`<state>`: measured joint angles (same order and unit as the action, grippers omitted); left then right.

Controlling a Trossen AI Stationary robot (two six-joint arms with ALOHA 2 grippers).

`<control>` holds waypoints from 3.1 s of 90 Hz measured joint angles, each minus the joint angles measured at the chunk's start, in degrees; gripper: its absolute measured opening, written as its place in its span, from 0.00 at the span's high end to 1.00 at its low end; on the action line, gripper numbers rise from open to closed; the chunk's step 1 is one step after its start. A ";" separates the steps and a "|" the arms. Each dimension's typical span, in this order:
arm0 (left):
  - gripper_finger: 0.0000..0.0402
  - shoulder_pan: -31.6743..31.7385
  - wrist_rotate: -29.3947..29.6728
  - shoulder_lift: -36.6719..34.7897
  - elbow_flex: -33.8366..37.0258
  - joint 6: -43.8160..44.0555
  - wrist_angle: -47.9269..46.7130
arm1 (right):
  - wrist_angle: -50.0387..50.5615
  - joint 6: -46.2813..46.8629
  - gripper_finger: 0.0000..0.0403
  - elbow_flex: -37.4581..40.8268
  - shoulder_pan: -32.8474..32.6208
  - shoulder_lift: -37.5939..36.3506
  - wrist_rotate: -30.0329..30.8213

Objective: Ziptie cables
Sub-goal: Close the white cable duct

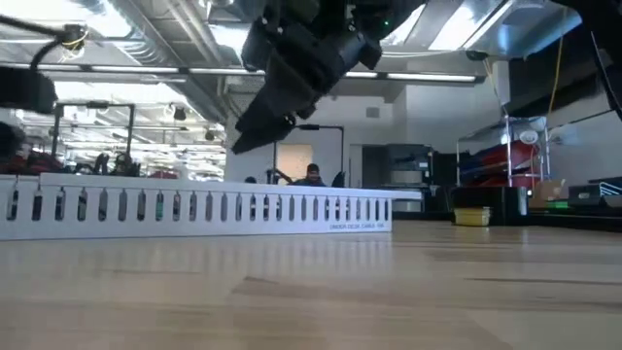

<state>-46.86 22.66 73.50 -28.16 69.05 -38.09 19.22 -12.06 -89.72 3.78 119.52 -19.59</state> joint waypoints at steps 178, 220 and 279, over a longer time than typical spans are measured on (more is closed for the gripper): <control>0.41 20.62 1.50 2.09 -4.79 -27.10 17.99 | -31.93 -0.77 0.01 27.76 0.31 -10.55 1.52; 0.42 20.62 1.60 2.04 -4.79 -26.38 17.79 | -34.24 -3.30 0.01 27.77 0.35 -5.04 1.04; 0.42 20.60 1.53 2.02 -4.79 -25.54 17.64 | -33.93 -3.62 0.46 27.64 1.13 -4.20 -1.56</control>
<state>-26.26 24.18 75.53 -32.95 43.51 -20.45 -14.70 -15.68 -62.07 4.91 115.33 -21.15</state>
